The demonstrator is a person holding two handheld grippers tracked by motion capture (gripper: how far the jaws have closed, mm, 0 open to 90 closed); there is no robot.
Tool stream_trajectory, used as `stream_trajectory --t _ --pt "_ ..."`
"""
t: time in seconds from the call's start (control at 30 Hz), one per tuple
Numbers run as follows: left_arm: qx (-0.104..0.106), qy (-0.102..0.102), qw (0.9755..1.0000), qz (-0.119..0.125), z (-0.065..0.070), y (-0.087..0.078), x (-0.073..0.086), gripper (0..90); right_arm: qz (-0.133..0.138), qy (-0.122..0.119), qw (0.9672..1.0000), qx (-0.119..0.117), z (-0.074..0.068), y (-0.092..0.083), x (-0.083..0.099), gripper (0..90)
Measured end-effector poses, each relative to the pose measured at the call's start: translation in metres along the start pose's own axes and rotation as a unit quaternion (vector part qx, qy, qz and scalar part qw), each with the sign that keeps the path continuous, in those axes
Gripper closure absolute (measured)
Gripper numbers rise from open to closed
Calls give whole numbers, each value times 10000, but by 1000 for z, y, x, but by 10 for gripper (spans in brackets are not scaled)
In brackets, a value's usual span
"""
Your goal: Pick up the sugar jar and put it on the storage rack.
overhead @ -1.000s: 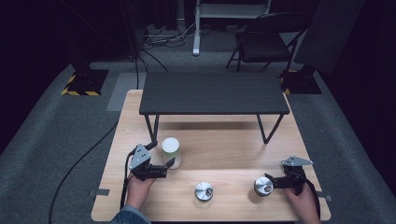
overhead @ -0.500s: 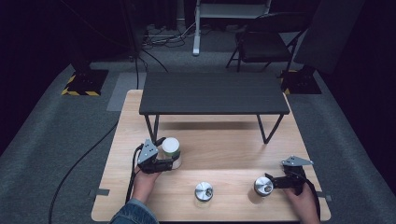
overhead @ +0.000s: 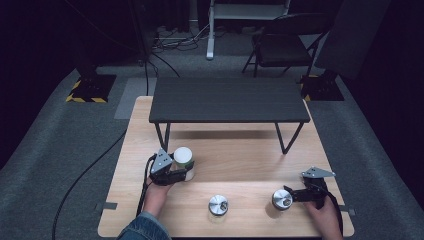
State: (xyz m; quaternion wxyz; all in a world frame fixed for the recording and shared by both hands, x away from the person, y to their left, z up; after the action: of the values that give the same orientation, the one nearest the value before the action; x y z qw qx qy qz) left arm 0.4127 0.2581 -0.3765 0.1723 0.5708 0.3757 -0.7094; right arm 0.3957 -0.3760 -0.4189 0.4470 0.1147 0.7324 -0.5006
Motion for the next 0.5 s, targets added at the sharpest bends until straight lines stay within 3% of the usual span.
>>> stream_trajectory --t 0.27,0.5 --pt "18 63 9999 -142 2 0 -13 340 -1 0 10000 1 0 0 0 17" --pt "51 -204 9998 62 -3 -4 -25 339 0 2 10000 0 0 0 0 16"
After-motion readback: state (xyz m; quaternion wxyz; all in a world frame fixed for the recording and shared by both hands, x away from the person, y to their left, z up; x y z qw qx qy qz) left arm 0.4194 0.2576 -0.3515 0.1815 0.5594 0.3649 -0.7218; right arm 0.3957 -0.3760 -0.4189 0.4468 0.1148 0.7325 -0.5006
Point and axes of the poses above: each handheld gripper's, and its own axes: y roughly forward along the jaws, x roughly out of its underside, z roughly to its right, the point moved 2 cm from there along y, roughly forward along the jaws, and after that the axes turned 8 degrees about z, right-handed, at the moved point
